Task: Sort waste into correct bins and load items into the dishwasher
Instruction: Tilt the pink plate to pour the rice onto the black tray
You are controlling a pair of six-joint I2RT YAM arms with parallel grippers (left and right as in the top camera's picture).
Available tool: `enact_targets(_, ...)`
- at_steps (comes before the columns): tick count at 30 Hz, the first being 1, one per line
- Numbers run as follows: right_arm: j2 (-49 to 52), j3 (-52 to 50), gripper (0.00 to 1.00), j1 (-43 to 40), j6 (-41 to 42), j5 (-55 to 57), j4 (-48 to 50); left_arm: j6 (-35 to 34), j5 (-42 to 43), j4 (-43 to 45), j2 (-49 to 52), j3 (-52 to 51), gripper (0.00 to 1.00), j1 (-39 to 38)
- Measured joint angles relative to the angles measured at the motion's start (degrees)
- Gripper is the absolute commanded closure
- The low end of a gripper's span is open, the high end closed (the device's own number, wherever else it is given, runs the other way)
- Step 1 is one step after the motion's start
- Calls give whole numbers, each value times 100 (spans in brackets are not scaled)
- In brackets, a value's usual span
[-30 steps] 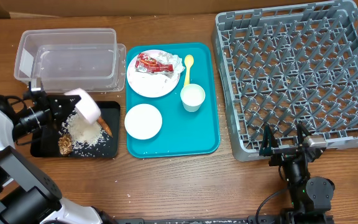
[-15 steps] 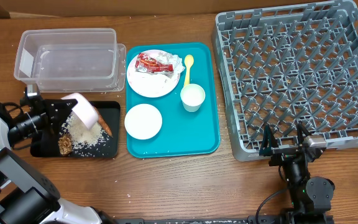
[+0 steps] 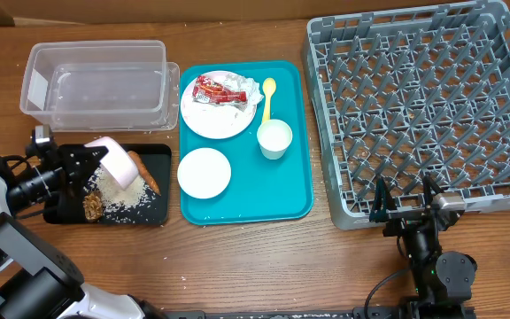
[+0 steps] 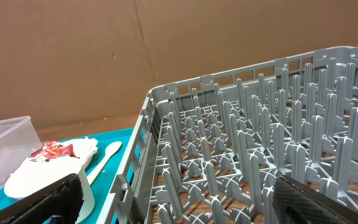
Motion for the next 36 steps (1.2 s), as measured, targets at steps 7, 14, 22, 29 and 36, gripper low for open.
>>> enact_targets(7, 0, 0, 0, 0, -2, 0, 2, 116, 0, -52, 0, 0, 95, 0)
enact_targets(14, 0, 0, 0, 0, -4, 0, 2, 116, 22, -63, 0, 0, 96, 0)
enact_targets(22, 0, 0, 0, 0, -4, 0, 2, 118, 39, 63, 0, 0, 96, 0)
enact_targets(29, 0, 0, 0, 0, -2, 0, 2, 114, 39, 111, 0, 0, 96, 0)
enact_targets(36, 0, 0, 0, 0, -2, 0, 2, 249, 431, -17, 0, 0, 96, 15)
